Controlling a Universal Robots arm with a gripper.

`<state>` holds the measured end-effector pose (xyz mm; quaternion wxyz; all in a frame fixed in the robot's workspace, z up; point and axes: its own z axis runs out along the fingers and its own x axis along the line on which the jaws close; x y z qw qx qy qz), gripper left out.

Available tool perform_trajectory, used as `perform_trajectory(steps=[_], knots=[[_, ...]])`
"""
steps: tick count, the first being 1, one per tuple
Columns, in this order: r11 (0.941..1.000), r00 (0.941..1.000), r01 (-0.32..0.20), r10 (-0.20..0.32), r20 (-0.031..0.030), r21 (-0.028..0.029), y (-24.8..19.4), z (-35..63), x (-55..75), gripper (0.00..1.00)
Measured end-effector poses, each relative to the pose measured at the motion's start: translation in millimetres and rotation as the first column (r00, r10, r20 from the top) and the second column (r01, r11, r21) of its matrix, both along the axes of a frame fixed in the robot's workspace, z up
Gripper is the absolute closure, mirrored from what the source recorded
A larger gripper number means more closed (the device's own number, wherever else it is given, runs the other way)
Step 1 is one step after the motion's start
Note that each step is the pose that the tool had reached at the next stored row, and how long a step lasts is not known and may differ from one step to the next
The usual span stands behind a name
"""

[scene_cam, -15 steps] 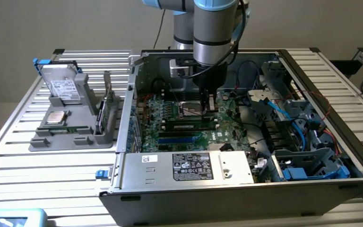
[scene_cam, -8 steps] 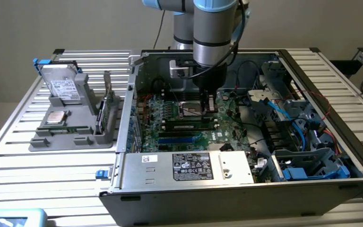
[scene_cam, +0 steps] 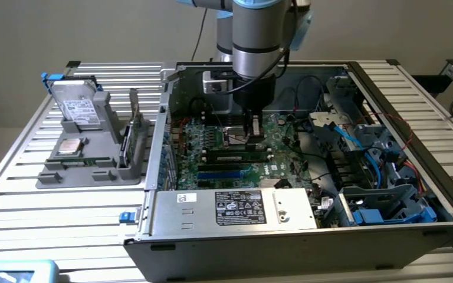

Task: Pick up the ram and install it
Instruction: 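Press down the ram until it locks into place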

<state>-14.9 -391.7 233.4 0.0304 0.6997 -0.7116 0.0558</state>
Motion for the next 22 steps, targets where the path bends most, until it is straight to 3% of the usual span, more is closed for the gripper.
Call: perform_trajectory(steps=[8, 12, 17, 22], knots=[[1.0000, 1.0000, 0.000, 0.000, -0.0006, 0.0013, -0.6, 0.1, -28.1, 0.89], [1.0000, 1.0000, 0.003, -0.003, -0.0072, 0.0044, -1.0, 0.1, -30.9, 0.89], [1.0000, 0.9996, 0.008, -0.007, -0.0268, 0.0054, -1.6, 0.1, -32.0, 0.89], [0.9999, 0.9996, 0.008, -0.008, -0.0271, 0.0114, -1.7, -0.3, -33.5, 0.89]])
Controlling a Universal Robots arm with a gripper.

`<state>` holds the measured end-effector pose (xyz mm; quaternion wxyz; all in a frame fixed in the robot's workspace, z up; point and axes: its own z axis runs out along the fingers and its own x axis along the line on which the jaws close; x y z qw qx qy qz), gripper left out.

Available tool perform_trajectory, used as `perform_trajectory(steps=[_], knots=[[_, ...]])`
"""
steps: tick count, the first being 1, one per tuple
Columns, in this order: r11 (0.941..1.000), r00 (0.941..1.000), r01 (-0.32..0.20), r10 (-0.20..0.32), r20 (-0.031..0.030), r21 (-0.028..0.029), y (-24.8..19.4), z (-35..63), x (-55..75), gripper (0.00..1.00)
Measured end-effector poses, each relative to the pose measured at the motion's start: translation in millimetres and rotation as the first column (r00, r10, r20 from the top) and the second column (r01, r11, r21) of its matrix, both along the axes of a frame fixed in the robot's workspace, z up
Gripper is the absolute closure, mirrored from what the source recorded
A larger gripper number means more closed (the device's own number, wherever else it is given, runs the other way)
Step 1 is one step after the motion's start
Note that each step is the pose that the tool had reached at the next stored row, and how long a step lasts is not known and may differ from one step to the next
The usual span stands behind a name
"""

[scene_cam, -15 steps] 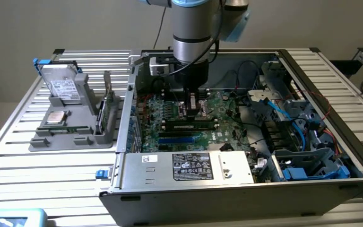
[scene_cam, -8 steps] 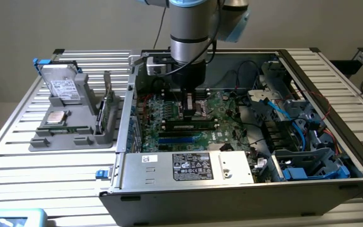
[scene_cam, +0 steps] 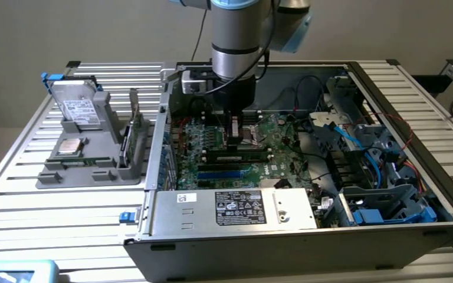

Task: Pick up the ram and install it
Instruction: 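Press down the ram until it locks into place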

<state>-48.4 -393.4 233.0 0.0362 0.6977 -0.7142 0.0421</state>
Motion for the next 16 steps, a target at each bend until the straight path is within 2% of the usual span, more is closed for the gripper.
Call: perform_trajectory(steps=[5, 10, 16], knots=[[1.0000, 1.0000, 0.001, -0.001, -0.0001, 0.0063, 0.0, -1.4, -2.2, 0.89], [0.9999, 1.0000, 0.001, -0.001, -0.0001, 0.0157, 0.0, -5.2, -2.3, 0.89], [0.9998, 1.0000, 0.002, -0.002, -0.0003, 0.0176, -0.6, -6.8, -1.6, 0.89]])
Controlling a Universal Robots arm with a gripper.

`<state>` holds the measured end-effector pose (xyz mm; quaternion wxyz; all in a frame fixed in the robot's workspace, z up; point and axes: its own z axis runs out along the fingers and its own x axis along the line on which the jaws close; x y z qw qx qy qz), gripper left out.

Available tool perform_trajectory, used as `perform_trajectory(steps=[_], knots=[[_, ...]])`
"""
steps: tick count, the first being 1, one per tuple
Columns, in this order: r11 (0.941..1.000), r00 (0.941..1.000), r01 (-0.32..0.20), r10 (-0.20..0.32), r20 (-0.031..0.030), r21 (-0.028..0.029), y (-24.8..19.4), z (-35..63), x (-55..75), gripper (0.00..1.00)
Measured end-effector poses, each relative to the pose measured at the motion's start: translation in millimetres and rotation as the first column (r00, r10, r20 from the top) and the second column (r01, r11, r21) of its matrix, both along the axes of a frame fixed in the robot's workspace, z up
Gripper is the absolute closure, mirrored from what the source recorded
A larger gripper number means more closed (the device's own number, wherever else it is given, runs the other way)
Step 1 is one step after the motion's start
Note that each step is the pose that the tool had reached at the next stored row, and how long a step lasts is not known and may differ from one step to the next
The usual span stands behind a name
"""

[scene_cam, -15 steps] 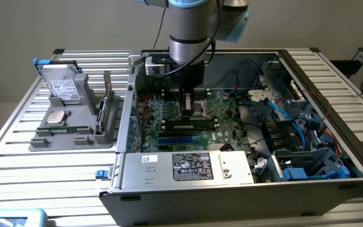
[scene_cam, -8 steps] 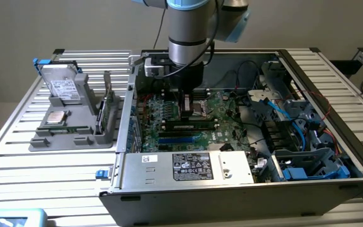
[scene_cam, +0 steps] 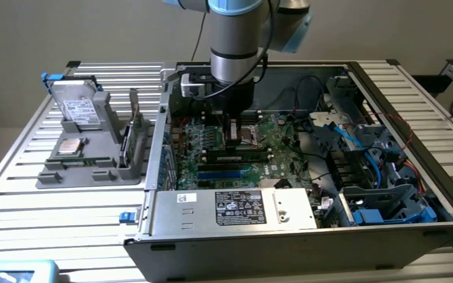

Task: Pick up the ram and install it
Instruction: 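Press down the ram until it locks into place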

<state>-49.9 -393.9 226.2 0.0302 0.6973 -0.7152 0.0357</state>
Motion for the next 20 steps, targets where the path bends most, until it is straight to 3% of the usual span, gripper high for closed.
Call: perform_trajectory(steps=[12, 16, 20], knots=[[1.0000, 1.0000, 0.003, -0.003, 0.0004, 0.0016, -0.9, -1.3, 0.0, 0.89], [1.0000, 1.0000, 0.003, -0.003, 0.0003, 0.0009, -1.0, 10.8, 5.2, 0.89], [1.0000, 1.0000, 0.003, -0.003, 0.0003, 0.0009, -1.0, 16.1, 13.8, 0.89]])
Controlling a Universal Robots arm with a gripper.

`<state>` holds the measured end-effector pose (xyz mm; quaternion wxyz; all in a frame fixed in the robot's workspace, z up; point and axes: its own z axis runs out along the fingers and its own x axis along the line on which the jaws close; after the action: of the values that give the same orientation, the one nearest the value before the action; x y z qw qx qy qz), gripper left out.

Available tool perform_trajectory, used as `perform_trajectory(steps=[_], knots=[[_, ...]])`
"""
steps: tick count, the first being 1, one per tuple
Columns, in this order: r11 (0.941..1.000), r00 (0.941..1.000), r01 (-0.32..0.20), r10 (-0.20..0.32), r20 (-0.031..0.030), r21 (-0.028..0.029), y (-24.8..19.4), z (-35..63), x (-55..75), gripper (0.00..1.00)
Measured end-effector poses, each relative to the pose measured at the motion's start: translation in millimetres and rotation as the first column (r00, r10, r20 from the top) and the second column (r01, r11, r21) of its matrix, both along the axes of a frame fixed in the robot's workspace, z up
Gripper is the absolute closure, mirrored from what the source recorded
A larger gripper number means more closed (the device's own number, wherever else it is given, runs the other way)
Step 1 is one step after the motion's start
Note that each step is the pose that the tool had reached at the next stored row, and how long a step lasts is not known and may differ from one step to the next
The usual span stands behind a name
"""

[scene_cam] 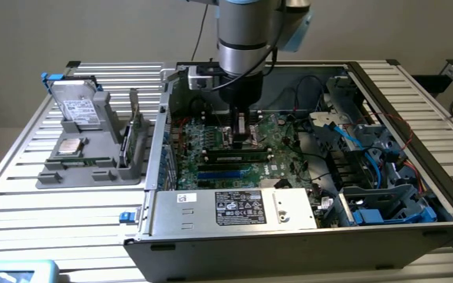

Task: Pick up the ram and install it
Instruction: 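Press down the ram until it locks into place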

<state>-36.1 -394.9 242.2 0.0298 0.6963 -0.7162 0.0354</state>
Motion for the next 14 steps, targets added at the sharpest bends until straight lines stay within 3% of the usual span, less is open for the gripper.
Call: perform_trajectory(steps=[7, 14], knots=[[1.0000, 1.0000, 0.000, 0.000, 0.0000, 0.0001, 0.0, 4.0, 15.5, 0.89], [1.0000, 1.0000, 0.000, 0.000, -0.0014, 0.0001, 0.0, 4.0, 16.2, 0.89]])
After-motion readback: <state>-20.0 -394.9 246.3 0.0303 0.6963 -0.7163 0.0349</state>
